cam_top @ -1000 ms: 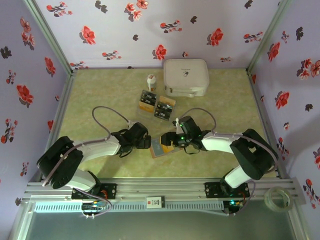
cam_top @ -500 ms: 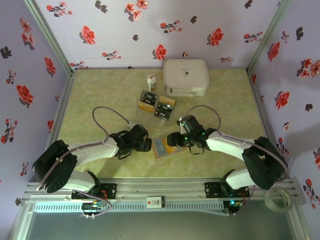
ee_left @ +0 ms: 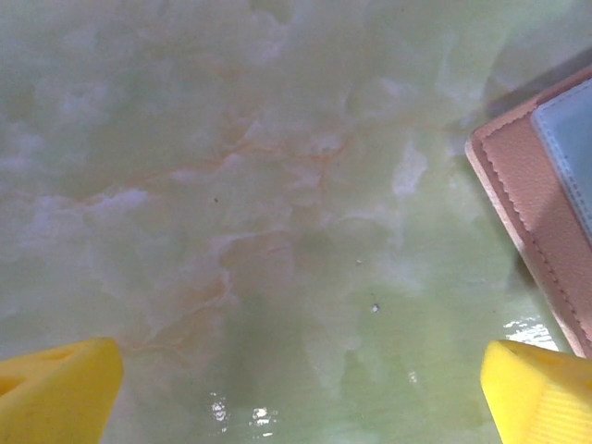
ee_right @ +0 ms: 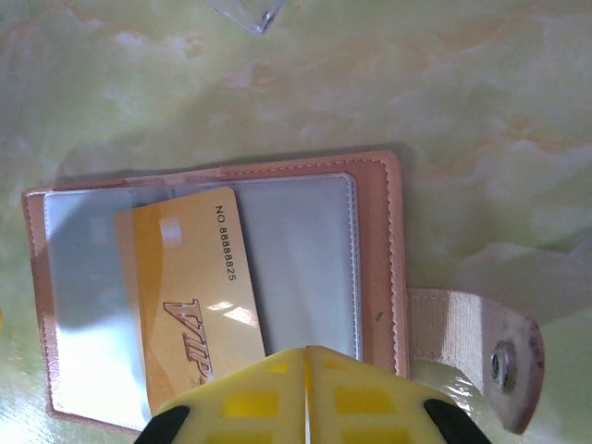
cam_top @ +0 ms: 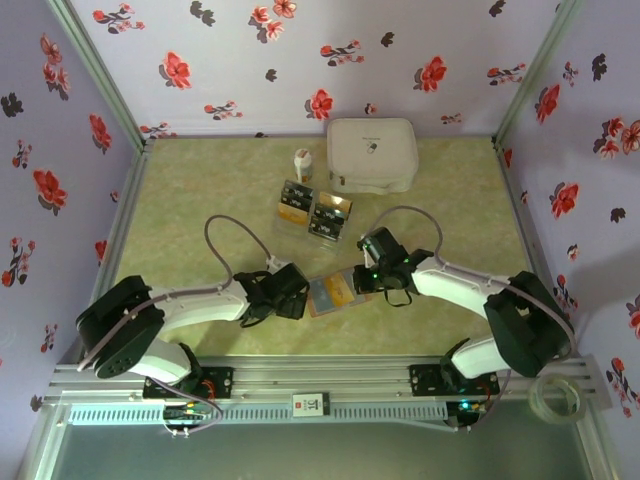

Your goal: Put the credit cards into the card holder

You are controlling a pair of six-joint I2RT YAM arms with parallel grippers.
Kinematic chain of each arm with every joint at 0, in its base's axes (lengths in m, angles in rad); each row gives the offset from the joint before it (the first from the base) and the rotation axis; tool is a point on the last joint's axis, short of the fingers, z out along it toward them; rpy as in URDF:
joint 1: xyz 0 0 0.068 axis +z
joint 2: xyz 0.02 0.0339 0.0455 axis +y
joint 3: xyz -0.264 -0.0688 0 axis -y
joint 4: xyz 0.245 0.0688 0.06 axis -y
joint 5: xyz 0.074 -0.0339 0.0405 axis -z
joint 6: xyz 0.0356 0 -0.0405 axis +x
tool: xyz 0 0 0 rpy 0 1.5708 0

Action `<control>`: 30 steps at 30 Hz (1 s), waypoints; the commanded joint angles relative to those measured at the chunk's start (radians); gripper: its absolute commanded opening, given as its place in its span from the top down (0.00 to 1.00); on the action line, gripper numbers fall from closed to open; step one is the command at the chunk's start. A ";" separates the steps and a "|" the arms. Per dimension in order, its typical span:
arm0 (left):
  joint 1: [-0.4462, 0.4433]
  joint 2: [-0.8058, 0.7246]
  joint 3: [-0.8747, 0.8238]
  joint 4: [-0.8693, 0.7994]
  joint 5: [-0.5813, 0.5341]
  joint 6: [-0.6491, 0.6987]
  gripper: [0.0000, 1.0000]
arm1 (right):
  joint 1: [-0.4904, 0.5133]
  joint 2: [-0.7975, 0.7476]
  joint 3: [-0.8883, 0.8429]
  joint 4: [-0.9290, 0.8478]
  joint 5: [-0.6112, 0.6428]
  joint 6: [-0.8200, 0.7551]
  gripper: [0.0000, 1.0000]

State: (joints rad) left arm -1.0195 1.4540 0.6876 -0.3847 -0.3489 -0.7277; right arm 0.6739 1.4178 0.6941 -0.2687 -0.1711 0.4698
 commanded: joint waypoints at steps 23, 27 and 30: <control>-0.008 0.062 0.035 0.003 -0.046 -0.010 0.00 | 0.034 0.066 -0.053 0.060 -0.019 0.024 0.95; -0.008 0.064 0.034 0.005 -0.045 -0.009 0.00 | 0.047 0.075 -0.048 0.066 -0.021 0.029 0.95; -0.008 0.062 0.032 0.008 -0.046 -0.009 0.00 | 0.056 0.081 -0.047 0.069 -0.021 0.034 0.95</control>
State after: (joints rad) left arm -1.0210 1.5024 0.7063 -0.3748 -0.3664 -0.7277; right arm 0.7170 1.4780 0.6563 -0.1993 -0.1844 0.4824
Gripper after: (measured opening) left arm 0.997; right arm 0.052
